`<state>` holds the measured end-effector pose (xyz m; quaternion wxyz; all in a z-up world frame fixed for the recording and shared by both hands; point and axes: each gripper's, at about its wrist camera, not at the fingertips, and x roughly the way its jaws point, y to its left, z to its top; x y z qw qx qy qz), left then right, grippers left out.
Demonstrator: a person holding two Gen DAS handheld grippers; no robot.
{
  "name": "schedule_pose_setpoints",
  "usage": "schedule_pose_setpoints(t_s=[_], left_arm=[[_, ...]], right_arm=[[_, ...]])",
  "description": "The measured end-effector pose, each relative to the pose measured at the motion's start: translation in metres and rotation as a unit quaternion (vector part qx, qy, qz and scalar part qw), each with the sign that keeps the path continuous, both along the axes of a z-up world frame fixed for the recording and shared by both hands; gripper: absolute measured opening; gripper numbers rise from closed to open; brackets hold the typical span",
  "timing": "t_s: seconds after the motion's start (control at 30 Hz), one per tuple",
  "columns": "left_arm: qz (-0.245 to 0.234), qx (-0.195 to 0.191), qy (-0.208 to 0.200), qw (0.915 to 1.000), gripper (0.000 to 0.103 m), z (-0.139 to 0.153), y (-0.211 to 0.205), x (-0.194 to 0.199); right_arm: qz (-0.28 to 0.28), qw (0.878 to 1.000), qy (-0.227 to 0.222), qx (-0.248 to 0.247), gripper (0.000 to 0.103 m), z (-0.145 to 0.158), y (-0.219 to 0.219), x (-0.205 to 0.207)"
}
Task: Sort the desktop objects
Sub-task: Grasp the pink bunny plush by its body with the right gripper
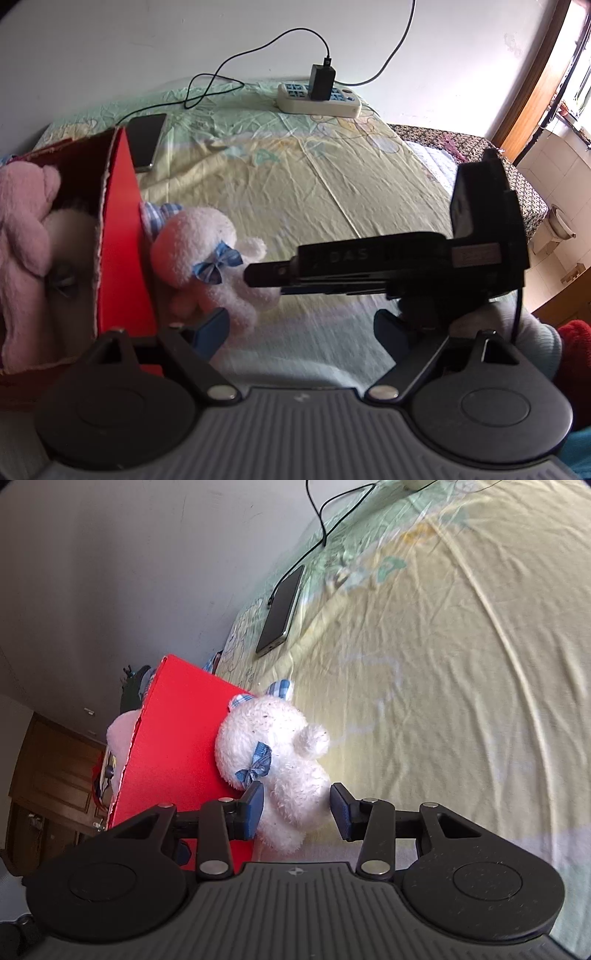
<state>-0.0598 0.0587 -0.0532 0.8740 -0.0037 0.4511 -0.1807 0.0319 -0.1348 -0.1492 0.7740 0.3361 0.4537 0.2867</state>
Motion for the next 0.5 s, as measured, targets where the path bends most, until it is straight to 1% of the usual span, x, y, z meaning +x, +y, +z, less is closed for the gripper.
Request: schedule_pose_setpoints(t_s=[0.03, 0.07, 0.13, 0.23, 0.33, 0.5], left_arm=[[0.000, 0.001, 0.001, 1.0000, 0.086, 0.000, 0.000, 0.001], [0.001, 0.002, 0.001, 1.0000, 0.086, 0.000, 0.000, 0.002], [0.002, 0.003, 0.001, 1.0000, 0.086, 0.000, 0.000, 0.004], [0.005, 0.003, 0.002, 1.0000, 0.086, 0.000, -0.001, 0.006], [0.005, 0.003, 0.001, 1.0000, 0.087, 0.001, -0.002, 0.006], [-0.001, -0.015, 0.009, 0.9998, 0.087, 0.001, -0.001, 0.006]], right_arm=[[0.005, 1.000, -0.001, -0.002, 0.041, -0.001, 0.002, 0.002], [0.009, 1.000, -0.001, -0.005, 0.032, -0.002, 0.005, 0.003], [0.020, 1.000, 0.002, -0.005, 0.028, -0.004, 0.006, 0.005], [0.021, 1.000, 0.005, 0.000, 0.025, -0.003, 0.001, 0.003], [0.013, 1.000, 0.010, 0.012, 0.023, 0.000, -0.008, -0.003], [-0.001, 1.000, 0.018, 0.007, 0.023, 0.002, -0.028, -0.023]])
